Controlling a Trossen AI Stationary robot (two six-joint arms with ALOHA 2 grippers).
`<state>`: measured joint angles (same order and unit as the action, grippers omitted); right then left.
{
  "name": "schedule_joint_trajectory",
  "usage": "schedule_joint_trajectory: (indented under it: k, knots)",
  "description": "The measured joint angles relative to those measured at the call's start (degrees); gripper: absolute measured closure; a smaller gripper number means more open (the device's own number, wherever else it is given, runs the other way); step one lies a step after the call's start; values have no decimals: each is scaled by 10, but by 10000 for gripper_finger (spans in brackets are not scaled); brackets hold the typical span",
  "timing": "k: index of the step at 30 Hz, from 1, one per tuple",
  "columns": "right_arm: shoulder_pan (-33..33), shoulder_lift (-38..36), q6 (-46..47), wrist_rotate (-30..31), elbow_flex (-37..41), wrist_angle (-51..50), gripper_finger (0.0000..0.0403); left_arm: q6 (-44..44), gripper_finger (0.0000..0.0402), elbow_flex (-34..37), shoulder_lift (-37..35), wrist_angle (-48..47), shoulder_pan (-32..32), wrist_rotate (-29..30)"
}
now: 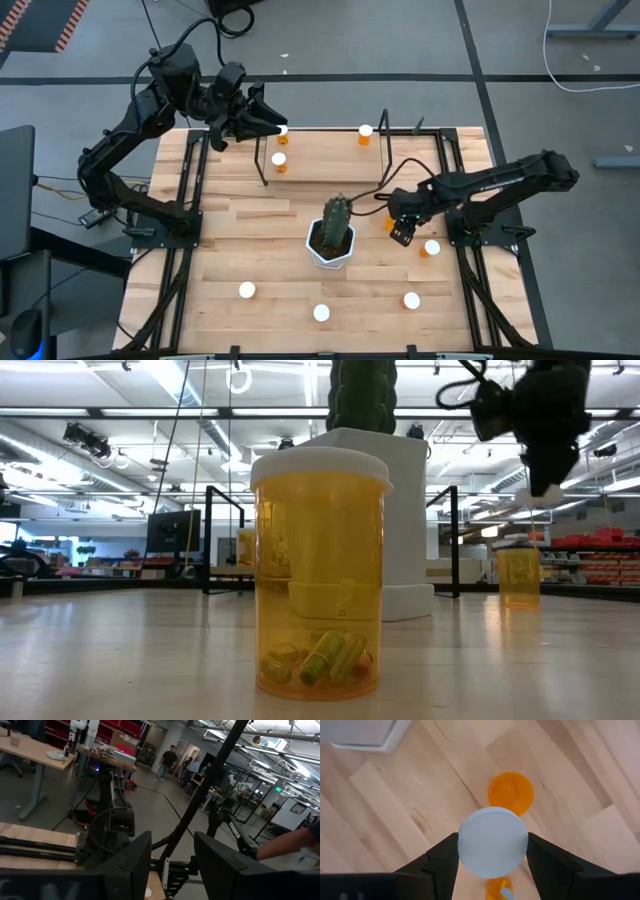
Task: Pick and place medicine bottles onto shelf by color
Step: Put the orange medicine bottle on the shelf
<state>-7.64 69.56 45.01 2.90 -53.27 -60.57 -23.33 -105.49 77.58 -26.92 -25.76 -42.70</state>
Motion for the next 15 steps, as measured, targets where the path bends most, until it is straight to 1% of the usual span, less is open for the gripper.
schedule_joint_trajectory:
  k: [4, 8, 11, 15]
  knots:
    - [0, -10, 1, 0, 29, 26, 186, 0, 250, 0, 0, 0, 0, 0]
    - [7, 2, 4, -5, 35, 38, 186, 0, 246, 0, 0, 0, 0, 0]
    - [27, 14, 9, -14, 35, 40, 186, 0, 243, 0, 0, 1, 0, 0]
    - [64, 32, 14, -44, 35, 48, 186, 0, 242, 0, 0, 1, 0, 0]
